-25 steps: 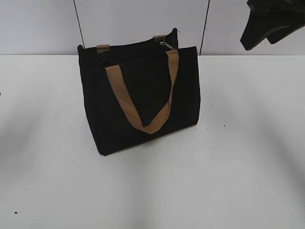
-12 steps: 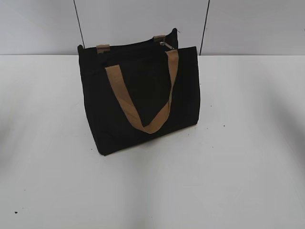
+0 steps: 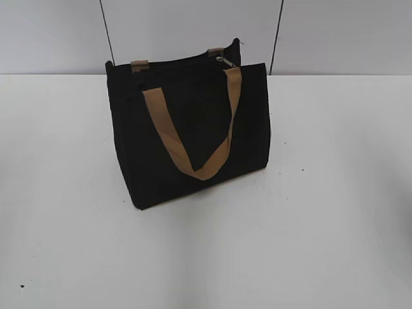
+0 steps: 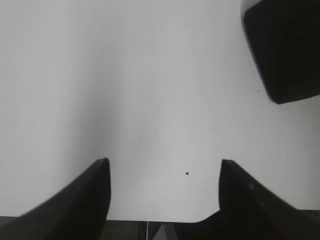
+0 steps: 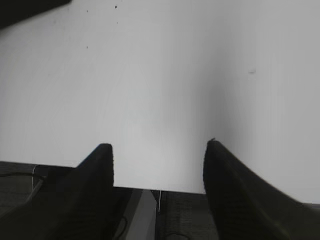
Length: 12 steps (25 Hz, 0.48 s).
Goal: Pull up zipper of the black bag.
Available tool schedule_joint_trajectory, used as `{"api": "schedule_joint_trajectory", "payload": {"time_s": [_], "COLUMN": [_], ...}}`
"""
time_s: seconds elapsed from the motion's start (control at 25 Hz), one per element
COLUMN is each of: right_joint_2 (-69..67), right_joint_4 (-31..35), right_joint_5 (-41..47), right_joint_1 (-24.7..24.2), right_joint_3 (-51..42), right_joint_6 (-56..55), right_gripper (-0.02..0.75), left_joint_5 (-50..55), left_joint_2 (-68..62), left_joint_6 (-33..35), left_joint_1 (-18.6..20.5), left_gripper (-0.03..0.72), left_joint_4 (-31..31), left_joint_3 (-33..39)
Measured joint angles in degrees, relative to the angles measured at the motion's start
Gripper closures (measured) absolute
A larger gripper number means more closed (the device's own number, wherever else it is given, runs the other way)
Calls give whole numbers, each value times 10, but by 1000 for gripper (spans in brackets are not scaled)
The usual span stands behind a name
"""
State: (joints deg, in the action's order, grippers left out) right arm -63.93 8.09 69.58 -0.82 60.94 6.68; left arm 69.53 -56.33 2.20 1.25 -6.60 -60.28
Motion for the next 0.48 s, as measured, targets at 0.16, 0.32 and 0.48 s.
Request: {"api": "schedule_joint_trajectory", "payload": {"time_s": [0.16, 0.32, 0.48], "right_joint_2": [96, 206, 294], "right_joint_4": [5, 6, 6], "right_joint_5": [0, 1, 2], "right_joint_1": [0, 0, 0], "right_joint_3": [-99, -183, -237], "right_joint_6": [2, 2, 8], "right_gripper": [298, 298, 298], "left_joint_5": [0, 2, 1], "left_joint_2": [110, 189, 278], "left_joint_6": [0, 0, 0], "left_joint_1": [0, 0, 0], "left_gripper": [185, 199, 205], "left_joint_4": [7, 30, 28], "left_joint_3": [19, 73, 138]}}
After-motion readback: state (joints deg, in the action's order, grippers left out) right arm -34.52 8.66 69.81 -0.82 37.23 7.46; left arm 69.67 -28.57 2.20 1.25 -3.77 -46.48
